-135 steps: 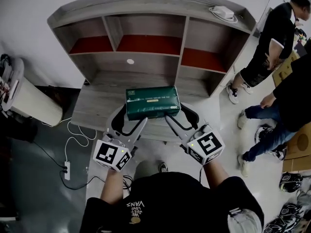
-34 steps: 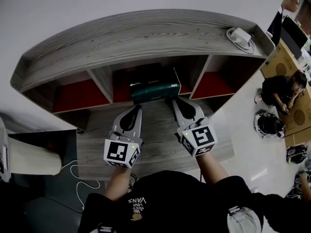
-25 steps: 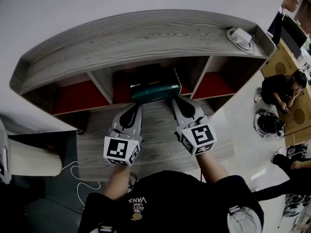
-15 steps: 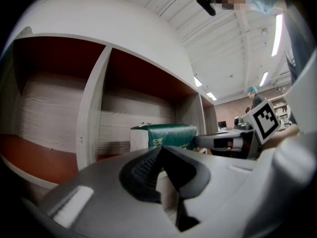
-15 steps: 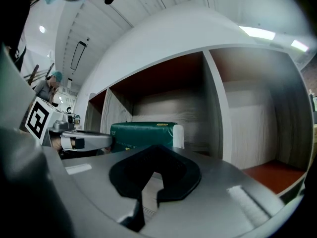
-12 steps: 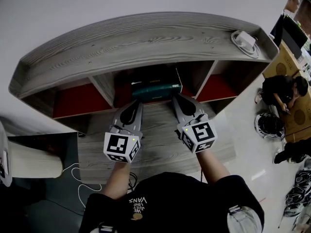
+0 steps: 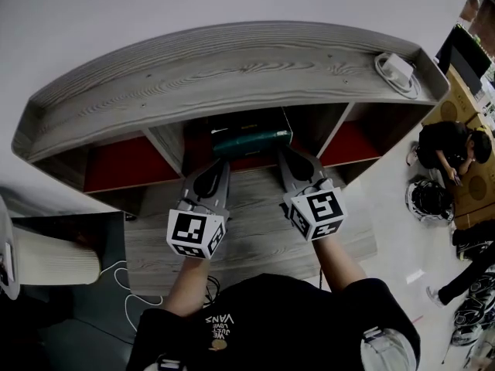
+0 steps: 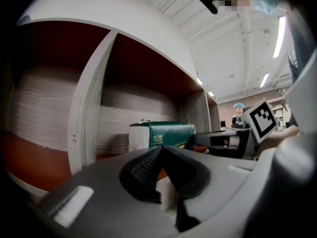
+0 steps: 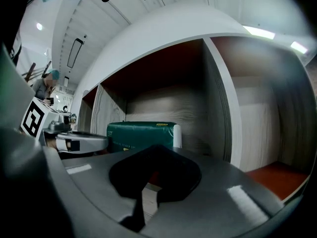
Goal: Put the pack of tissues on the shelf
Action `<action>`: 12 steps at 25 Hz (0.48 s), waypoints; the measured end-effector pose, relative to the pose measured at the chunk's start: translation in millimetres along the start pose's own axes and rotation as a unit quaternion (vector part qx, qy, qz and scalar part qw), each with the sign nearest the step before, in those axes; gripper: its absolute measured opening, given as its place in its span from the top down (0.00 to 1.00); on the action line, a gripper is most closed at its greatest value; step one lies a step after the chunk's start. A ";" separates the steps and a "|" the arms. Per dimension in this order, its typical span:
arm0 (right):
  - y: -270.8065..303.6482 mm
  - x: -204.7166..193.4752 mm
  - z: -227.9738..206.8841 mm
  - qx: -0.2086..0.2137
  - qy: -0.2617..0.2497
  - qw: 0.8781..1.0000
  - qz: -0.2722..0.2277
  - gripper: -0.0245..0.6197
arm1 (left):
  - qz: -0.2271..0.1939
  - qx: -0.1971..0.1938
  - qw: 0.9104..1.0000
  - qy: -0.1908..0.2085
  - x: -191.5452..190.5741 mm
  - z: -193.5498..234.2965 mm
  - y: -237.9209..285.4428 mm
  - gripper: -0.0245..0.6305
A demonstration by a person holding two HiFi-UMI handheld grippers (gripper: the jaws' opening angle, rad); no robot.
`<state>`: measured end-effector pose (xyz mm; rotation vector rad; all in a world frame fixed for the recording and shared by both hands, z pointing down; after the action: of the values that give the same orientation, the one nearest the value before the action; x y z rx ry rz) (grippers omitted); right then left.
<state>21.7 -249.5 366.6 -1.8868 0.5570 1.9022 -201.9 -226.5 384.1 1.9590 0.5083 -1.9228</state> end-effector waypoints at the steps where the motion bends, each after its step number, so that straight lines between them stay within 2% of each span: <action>1: 0.7 0.7 -0.4 -0.001 0.001 1.000 0.002 0.96 | 0.000 0.000 1.000 0.000 0.0 -0.1 0.1 0.88; 12: 3.2 0.9 -1.0 0.001 0.000 1.000 0.001 0.96 | 0.003 0.007 1.000 -0.009 -0.9 -0.5 0.0 0.88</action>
<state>20.9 -252.7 365.7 -1.8855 0.5617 1.9024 -201.5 -226.2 385.0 1.9484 0.4849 -1.9442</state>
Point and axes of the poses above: the fingertips, and each gripper's own axes: y forward along the fingers, z to its left, x out of its top, the point moved 10 cm from there along -y, backward along the fingers, and after that the axes turned 1 degree about x, right-handed, at the moved point
